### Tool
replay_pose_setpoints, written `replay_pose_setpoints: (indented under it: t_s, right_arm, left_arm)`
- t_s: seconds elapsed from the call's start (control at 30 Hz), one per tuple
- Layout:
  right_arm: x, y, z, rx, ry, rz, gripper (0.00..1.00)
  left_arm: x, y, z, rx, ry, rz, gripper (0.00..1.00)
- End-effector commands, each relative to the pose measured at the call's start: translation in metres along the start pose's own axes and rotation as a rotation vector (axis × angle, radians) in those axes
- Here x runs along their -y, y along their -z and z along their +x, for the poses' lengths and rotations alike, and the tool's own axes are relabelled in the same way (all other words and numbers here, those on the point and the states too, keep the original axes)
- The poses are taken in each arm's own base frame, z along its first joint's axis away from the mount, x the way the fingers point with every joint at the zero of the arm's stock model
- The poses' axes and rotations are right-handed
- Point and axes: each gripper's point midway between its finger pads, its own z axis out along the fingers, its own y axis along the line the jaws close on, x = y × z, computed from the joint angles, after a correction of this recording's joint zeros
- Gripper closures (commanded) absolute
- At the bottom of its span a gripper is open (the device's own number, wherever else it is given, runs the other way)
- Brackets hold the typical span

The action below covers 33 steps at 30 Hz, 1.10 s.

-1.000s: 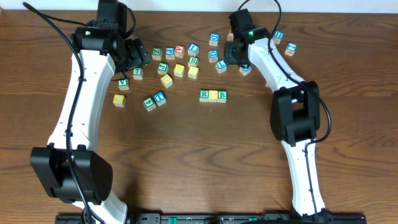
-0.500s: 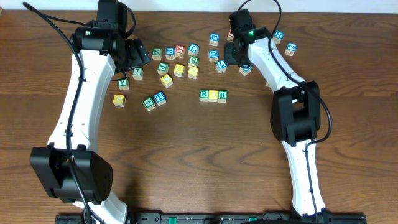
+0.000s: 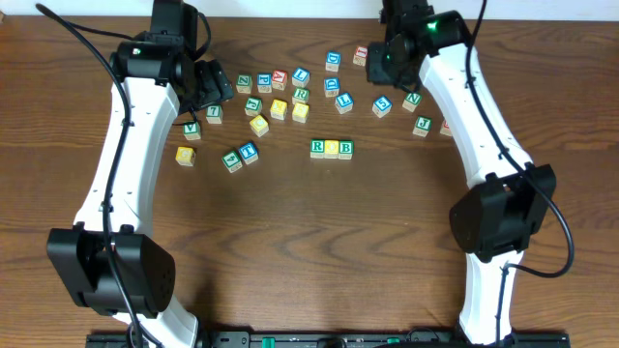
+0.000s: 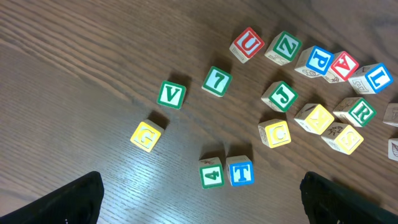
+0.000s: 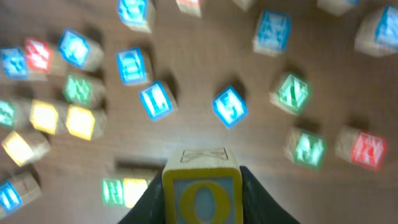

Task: Spell out ROBOT
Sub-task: 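Grasp the yellow O block and carry it toward the B block, then set the O block right of the B block and open the right gripper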

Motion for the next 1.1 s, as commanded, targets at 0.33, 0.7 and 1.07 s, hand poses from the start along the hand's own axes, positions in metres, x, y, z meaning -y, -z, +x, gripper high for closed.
replay_pose_setpoints:
  t_s: [0.33, 0.7, 1.07]
  right_arm:
    - [-0.003, -0.064, 0.097, -0.308, 0.045, 0.028, 0.81]
    - [-0.015, -0.101, 0.123, -0.304, 0.041, 0.021, 0.81]
    - [-0.015, -0.11, 0.133, -0.312, 0.036, 0.024, 0.8]
  left_arm:
    - [-0.004, 0.007, -0.002, 0.018, -0.004, -0.006, 0.0]
    - [-0.004, 0.007, -0.002, 0.018, -0.004, -0.006, 0.0]
    - [-0.004, 0.008, -0.002, 0.018, -0.004, -0.006, 0.0]
